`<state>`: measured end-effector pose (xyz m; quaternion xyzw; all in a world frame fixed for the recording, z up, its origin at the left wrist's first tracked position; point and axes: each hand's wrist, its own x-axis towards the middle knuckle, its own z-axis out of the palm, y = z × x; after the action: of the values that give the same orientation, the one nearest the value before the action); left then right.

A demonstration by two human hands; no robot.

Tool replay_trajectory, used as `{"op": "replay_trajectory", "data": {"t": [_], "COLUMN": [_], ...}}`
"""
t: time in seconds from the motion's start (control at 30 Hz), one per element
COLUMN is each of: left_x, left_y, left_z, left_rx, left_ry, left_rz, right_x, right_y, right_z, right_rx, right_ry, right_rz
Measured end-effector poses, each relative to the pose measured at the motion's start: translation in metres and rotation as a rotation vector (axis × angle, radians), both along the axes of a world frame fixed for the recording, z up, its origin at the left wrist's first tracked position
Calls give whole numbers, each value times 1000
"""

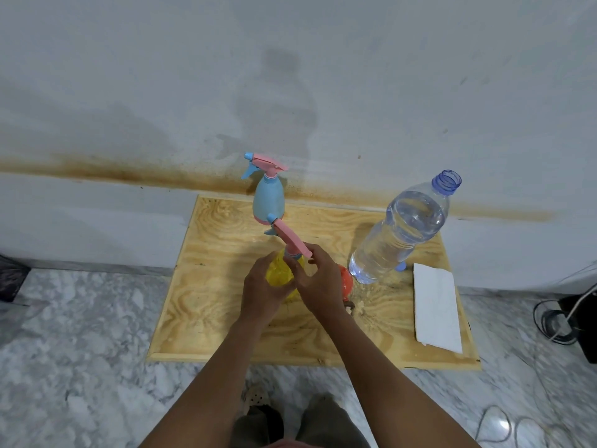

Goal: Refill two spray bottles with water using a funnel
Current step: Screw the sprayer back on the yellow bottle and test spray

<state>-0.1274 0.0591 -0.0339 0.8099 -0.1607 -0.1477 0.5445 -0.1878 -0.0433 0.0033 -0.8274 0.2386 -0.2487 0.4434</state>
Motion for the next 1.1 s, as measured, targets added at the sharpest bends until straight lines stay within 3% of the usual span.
{"op": "replay_trajectory", "data": {"t": [0.2, 0.47, 0.73, 0.97, 1.1], "left_x": [0, 1, 1, 3, 2], "left_y": [1, -1, 0, 2, 1], "left_z": [1, 0, -2, -2, -1], "left_rx": [-4, 51, 15, 6, -14], "left_ry": [-34, 22, -4, -24, -24], "left_rz": [1, -11, -8, -36, -34], "right_x": [0, -1, 7, 10, 5], "right_y": [9, -8, -5, -10, -7], "right_z": [-3, -2, -2, 4, -2], "right_rx": [29, 5, 193, 117, 147], "right_ry": [-18, 93, 33, 56, 49], "right_rz": [-50, 96, 12, 145, 43]}}
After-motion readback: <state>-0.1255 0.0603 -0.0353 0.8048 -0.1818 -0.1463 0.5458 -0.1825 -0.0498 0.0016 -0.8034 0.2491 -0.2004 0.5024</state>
